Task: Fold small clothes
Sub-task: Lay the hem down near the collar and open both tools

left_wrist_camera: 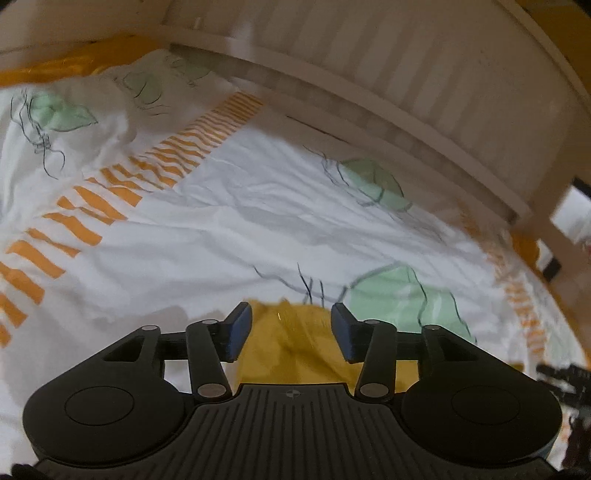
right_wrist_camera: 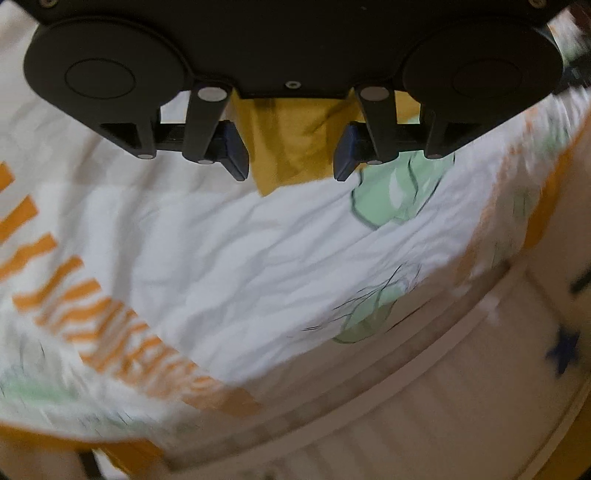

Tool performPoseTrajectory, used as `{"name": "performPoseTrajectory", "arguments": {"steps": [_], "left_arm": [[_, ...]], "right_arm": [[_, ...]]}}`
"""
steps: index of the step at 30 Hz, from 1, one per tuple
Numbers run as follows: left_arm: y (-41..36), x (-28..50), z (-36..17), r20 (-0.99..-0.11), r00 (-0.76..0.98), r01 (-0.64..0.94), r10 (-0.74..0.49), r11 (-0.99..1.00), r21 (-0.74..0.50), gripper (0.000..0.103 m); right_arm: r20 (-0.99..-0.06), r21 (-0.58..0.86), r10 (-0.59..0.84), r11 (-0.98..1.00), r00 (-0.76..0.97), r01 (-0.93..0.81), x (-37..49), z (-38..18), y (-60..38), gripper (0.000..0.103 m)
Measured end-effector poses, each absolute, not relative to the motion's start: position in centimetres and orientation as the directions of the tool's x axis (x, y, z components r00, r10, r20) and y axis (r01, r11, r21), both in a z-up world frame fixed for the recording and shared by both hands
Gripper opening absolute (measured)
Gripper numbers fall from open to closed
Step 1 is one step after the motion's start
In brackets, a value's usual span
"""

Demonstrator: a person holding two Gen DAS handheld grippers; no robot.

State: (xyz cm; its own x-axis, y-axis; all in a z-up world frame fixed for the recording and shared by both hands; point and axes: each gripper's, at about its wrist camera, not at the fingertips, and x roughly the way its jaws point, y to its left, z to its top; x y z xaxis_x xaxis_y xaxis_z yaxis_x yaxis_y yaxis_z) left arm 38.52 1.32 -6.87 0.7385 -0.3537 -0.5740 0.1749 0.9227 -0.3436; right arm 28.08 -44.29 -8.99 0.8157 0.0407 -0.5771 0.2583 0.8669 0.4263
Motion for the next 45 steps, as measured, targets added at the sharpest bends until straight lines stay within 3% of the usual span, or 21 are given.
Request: {"name": "performPoseTrajectory", "arguments": {"steps": [4, 17, 24, 33, 45], "left_arm": [[0.4, 35.1, -7.2, -0.623, 0.704, 0.210, -0.340, 0.938, -0.275, 0.049], [-0.2, 33.5, -12.8, -0.766, 0.567, 0.267, -0.303, 0.947, -0.177, 0.049], [-0.3, 33.9, -12.8, -0.776, 0.549, 0.295, -0.309, 0.941, -0.165, 0.050], [-0.4, 34.1, -12.6, -0.787, 0.533, 0.302, -0.310, 0.939, -0.165, 0.050], [-0.4, 34.3, -12.7, -0.791, 0.524, 0.300, -0.316, 0.938, -0.176, 0.051]], "right_arm": [[-0.585, 0.314, 0.050, 0.934, 0.810, 0.168, 26.9, -8.1, -40.3, 0.068], [-0.659, 0.253, 0.163, 0.967, 0.735, 0.012, 27.2, -9.2, -31.2, 0.072], [-0.690, 0.196, 0.160, 0.980, 0.706, -0.031, 29.0, -10.4, -26.4, 0.072], [-0.759, 0.046, 0.022, 0.999, 0.651, 0.020, 35.1, -11.7, -25.0, 0.073], [-0.766, 0.088, -0.059, 0.977, 0.641, 0.195, 41.0, -11.1, -28.6, 0.074]]}}
